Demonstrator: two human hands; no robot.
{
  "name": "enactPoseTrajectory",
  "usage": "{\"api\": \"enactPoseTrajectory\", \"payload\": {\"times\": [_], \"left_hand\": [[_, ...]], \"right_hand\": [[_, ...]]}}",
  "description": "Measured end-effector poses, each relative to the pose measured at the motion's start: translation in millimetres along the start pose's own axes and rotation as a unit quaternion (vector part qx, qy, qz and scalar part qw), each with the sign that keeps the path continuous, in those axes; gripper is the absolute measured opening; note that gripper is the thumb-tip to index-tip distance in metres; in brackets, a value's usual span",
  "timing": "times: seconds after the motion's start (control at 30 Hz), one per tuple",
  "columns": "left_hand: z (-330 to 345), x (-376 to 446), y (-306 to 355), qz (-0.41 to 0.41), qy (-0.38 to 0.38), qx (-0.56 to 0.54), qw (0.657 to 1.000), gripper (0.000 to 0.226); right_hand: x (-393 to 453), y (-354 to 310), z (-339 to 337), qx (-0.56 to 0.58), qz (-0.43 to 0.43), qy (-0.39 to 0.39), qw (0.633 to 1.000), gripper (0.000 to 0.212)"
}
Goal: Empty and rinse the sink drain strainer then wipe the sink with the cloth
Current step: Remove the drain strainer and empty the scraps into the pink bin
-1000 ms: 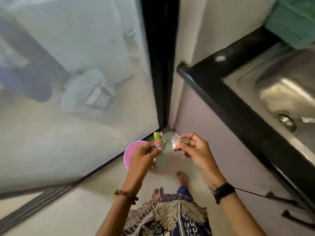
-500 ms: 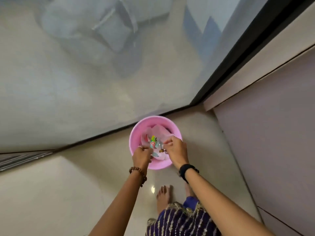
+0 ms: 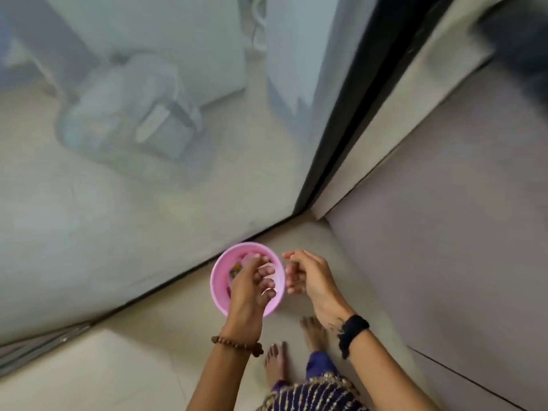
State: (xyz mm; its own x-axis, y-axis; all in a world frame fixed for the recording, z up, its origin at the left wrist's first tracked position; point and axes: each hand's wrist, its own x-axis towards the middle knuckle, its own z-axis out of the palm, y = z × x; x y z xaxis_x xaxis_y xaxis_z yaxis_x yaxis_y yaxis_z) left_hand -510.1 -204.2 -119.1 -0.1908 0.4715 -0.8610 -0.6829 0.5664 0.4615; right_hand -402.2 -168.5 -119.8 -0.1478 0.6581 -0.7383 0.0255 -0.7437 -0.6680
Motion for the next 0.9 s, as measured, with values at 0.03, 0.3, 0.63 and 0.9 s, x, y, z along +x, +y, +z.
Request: {"api": "enactPoseTrajectory", "payload": {"times": [0.03,0.3,0.63,0.9], "left_hand": [[22,-28,18,0.001,-0.024,-0.017,1.0,0.022],[170,-236,63,0.011,-0.285,0.069,0.956,0.019],[402,-288,-41,0.046,-0.439,0.432,0.787,0.025],[569,-176,-170,0.33,-0.294,0.772,0.456,0.023]], "right_hand": [[-28,-31,-9,0.016,-0.02,-0.002,1.0,0.025],[-218,-180,-110,0.152,-0.175,0.002,0.973,0.03],[-286,-205,-352,0.185,-0.234,0.294,0.908,0.028],[-188,-169,-546,0.05,-0.083,0.428,0.899,0.013]]}}
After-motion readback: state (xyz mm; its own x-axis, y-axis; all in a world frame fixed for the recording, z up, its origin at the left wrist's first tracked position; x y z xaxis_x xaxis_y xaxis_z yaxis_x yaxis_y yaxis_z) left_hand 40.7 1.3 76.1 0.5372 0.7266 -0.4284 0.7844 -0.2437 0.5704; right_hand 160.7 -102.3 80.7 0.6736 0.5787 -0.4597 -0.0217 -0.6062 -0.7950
